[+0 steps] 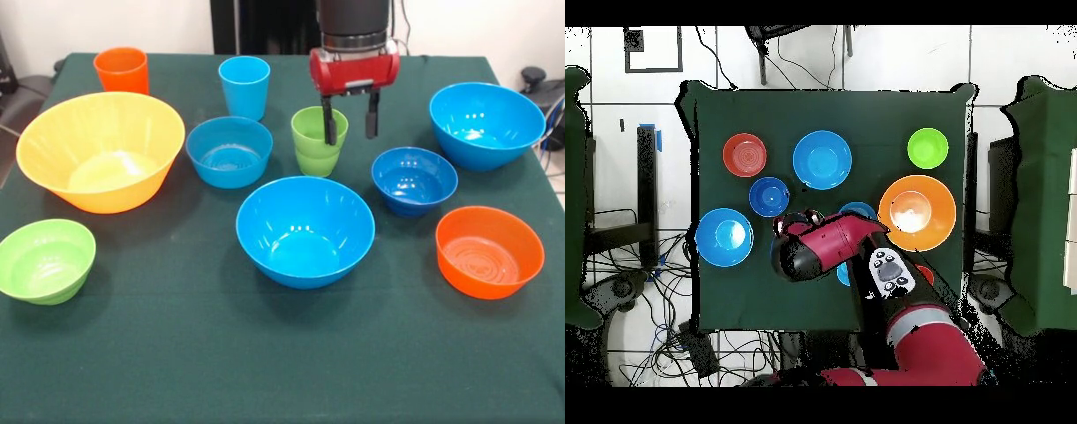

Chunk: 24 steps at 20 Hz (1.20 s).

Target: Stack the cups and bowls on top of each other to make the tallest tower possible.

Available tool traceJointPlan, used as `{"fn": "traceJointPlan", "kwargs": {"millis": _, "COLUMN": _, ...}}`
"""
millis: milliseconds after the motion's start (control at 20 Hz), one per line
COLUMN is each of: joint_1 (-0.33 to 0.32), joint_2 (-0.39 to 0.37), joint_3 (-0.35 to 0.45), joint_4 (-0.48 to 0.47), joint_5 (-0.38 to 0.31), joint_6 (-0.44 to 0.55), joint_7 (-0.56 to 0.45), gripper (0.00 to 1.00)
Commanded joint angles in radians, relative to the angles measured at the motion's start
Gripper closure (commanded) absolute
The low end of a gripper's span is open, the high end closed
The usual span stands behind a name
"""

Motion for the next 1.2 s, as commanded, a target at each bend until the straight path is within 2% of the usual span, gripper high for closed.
{"fn": "traceJointPlan", "kwargs": {"millis": 50, "joint_1": 0.026, "joint_2": 0.141, "joint_3": 0.069, "joint_4": -0.107, "joint_5": -0.086, "joint_6": 0.045, "joint_7": -0.076, "gripper": 0.0}}
{"fn": "traceJointPlan", "kwargs": {"millis": 200, "joint_1": 0.04, "joint_2": 0.16, "joint_3": 0.056, "joint_4": -0.123, "joint_5": -0.095, "joint_6": 0.028, "joint_7": -0.068, "gripper": 0.0}}
{"fn": "traceJointPlan", "kwargs": {"millis": 400, "joint_1": 0.03, "joint_2": 0.161, "joint_3": 0.05, "joint_4": -0.114, "joint_5": -0.067, "joint_6": 0.024, "joint_7": -0.039, "gripper": 0.0}}
{"fn": "traceJointPlan", "kwargs": {"millis": 650, "joint_1": 0.034, "joint_2": 0.153, "joint_3": 0.048, "joint_4": -0.11, "joint_5": -0.071, "joint_6": 0.045, "joint_7": -0.055, "gripper": 0.0}}
{"fn": "traceJointPlan", "kwargs": {"millis": 900, "joint_1": 0.044, "joint_2": 0.061, "joint_3": 0.058, "joint_4": -0.049, "joint_5": -0.05, "joint_6": 0.068, "joint_7": -0.052, "gripper": 0.0}}
{"fn": "traceJointPlan", "kwargs": {"millis": 1200, "joint_1": 0.044, "joint_2": -0.002, "joint_3": 0.088, "joint_4": -0.022, "joint_5": -0.003, "joint_6": 0.134, "joint_7": -0.059, "gripper": 0.0}}
